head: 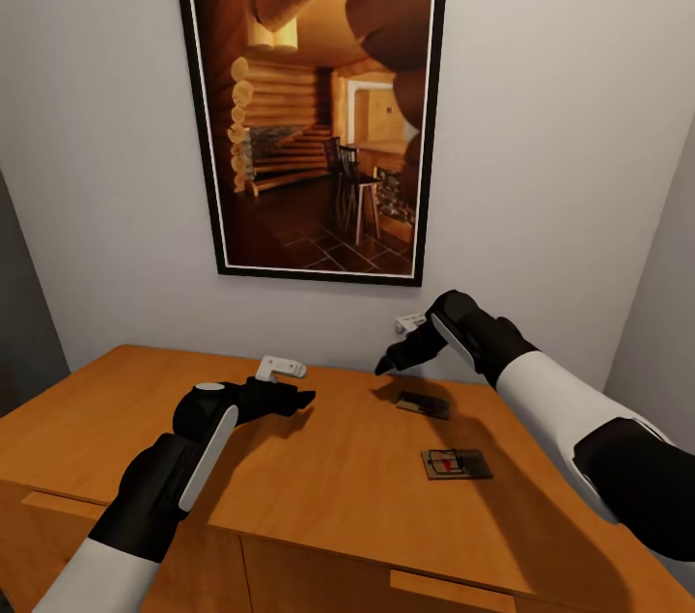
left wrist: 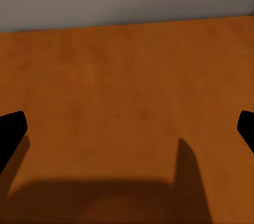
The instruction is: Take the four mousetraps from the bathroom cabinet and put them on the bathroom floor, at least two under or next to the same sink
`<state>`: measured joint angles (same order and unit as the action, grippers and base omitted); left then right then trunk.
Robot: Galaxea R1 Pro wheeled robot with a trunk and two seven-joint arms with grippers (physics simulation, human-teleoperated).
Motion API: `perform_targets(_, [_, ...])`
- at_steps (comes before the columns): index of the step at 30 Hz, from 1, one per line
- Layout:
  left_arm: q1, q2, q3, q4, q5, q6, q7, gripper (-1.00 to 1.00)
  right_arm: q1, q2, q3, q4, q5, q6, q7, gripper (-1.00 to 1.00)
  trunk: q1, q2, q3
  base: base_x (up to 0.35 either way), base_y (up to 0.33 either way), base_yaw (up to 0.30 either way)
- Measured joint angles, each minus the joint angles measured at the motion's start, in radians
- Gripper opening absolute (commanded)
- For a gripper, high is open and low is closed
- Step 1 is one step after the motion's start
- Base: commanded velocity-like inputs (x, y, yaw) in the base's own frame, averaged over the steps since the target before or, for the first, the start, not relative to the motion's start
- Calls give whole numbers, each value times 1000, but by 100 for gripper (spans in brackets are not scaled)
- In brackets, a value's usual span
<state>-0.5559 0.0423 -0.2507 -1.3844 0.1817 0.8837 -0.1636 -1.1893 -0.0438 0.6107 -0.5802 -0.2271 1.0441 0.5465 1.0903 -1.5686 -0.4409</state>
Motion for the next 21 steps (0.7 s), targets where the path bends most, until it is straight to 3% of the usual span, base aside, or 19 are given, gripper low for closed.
perform_targets(4, [0, 0, 0, 0, 0, 0, 0, 100, 0, -13, 33, -4, 7, 0, 6, 100, 0, 0, 0, 0, 0, 0])
perform_targets(7, [0, 0, 0, 0, 0, 0, 0, 100, 0, -23, 93, -9, 9, 0, 25, 100, 0, 0, 0, 0, 0, 0])
perform_targets(12, [0, 0, 0, 0, 0, 0, 0, 100, 0, -36, 152, -39, 13, -1, 87, 100, 0, 0, 0, 0, 0, 0])
perform_targets(21, [0, 0, 0, 0, 0, 0, 0, 100, -1, -63, 177, -64, 17, -1, 133, 100, 0, 0, 0, 0, 0, 0])
